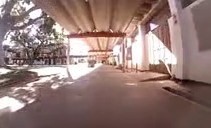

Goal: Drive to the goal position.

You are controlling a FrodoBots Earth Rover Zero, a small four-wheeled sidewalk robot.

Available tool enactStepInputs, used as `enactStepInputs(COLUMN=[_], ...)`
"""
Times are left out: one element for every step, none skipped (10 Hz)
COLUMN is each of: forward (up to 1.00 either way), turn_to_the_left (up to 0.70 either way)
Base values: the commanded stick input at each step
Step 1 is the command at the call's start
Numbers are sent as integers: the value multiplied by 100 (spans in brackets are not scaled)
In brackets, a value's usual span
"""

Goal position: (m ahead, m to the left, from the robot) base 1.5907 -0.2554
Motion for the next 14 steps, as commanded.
enactStepInputs(forward=[70,70,70,70,70,70,70,70,70,70,70,70,70,70], turn_to_the_left=[0,0,0,0,0,0,0,0,0,0,0,0,0,0])
